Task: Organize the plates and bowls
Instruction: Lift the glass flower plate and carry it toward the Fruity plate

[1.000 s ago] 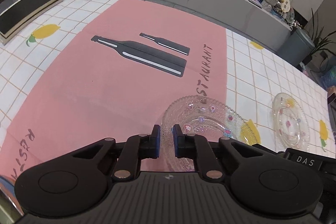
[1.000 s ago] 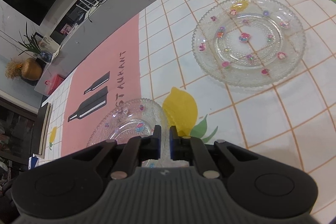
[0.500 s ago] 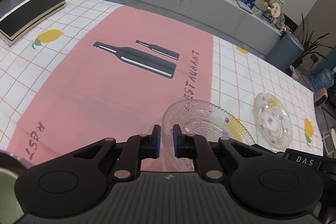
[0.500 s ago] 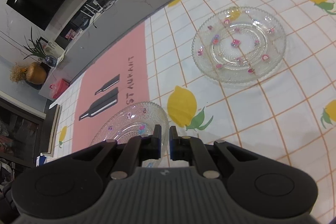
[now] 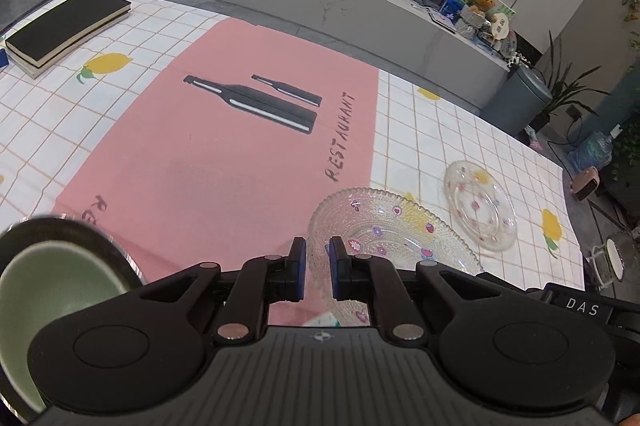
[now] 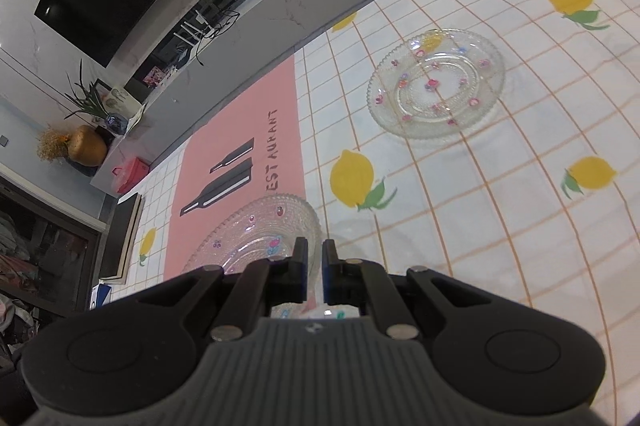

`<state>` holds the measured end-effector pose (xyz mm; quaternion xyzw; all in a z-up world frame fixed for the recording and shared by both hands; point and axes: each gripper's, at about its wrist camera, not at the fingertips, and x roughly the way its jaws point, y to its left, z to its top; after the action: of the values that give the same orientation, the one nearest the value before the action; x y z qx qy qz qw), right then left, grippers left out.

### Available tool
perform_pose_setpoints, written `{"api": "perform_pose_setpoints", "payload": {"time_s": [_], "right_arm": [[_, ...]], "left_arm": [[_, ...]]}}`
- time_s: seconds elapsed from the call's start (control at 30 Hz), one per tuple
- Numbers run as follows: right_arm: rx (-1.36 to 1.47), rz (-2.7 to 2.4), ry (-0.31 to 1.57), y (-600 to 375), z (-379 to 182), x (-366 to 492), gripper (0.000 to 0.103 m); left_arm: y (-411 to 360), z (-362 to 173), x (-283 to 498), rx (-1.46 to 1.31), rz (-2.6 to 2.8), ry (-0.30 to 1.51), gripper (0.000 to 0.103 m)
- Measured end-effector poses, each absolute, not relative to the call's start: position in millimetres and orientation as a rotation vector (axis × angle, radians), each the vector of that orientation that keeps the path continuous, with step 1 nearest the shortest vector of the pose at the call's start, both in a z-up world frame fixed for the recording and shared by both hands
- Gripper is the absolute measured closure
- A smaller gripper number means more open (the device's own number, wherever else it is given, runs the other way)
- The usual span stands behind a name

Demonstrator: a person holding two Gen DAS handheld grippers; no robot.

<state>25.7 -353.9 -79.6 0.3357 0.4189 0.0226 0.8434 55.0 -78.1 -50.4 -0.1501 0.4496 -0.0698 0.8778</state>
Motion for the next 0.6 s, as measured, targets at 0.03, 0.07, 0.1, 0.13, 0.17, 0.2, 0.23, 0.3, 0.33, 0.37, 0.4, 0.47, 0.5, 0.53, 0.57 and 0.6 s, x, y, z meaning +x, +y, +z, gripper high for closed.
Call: {"api": "perform_pose_setpoints", "payload": {"time_s": [0.03, 0.07, 0.1, 0.13, 0.17, 0.2, 0.23, 0.3, 0.33, 0.37, 0.4, 0.47, 0.5, 0.53, 0.57, 0.6], "right_arm": [[0.709, 0.047, 0.884, -354, -80, 21, 0.099], [0.710, 0.046, 0.885, -354, -80, 16, 0.099], [0.713, 0.046, 0.885, -354, -81, 11, 0.099], [0.717, 0.045, 0.886, -354, -82, 6, 0.099], [0.717, 0.045, 0.888, -354, -84, 2, 0.099], [0.716, 0.043, 0.890, -353, -85, -3, 0.099], [0.717, 0.041, 0.892, -353, -87, -7, 0.099], [0.723, 0.037, 0.900, -353, -91, -15, 0.099], [0.726, 0.035, 0.903, -354, -93, -18, 0.099], [0.730, 0.032, 0.909, -354, -96, -21, 0.099], [0.733, 0.030, 0.915, -354, -98, -24, 0.099], [0.738, 0.027, 0.926, -354, -103, -30, 0.099], [0.740, 0.025, 0.930, -354, -105, -32, 0.099], [0.739, 0.024, 0.933, -354, -107, -35, 0.099], [0.736, 0.020, 0.935, -354, -108, -37, 0.099], [0.731, 0.015, 0.938, -354, -109, -38, 0.099]], "left_arm": [[-78, -51, 52, -0.312, -0.150, 0.939, 0.091], [-78, -51, 48, -0.310, -0.153, 0.940, 0.091], [-78, -52, 45, -0.309, -0.157, 0.941, 0.091], [-78, -53, 41, -0.308, -0.160, 0.944, 0.091], [-77, -54, 37, -0.309, -0.162, 0.948, 0.091], [-77, -55, 34, -0.309, -0.166, 0.952, 0.091], [-76, -57, 31, -0.310, -0.168, 0.957, 0.091], [-76, -60, 24, -0.307, -0.172, 0.964, 0.091], [-76, -61, 21, -0.303, -0.174, 0.967, 0.091], [-76, -63, 18, -0.301, -0.177, 0.970, 0.091], [-75, -65, 15, -0.299, -0.179, 0.973, 0.091], [-75, -69, 11, -0.296, -0.183, 0.981, 0.091], [-75, -71, 8, -0.294, -0.185, 0.986, 0.091], [-75, -73, 6, -0.291, -0.188, 0.990, 0.091], [-75, -75, 4, -0.287, -0.191, 0.994, 0.091], [-75, -77, 3, -0.285, -0.194, 0.999, 0.091]]}}
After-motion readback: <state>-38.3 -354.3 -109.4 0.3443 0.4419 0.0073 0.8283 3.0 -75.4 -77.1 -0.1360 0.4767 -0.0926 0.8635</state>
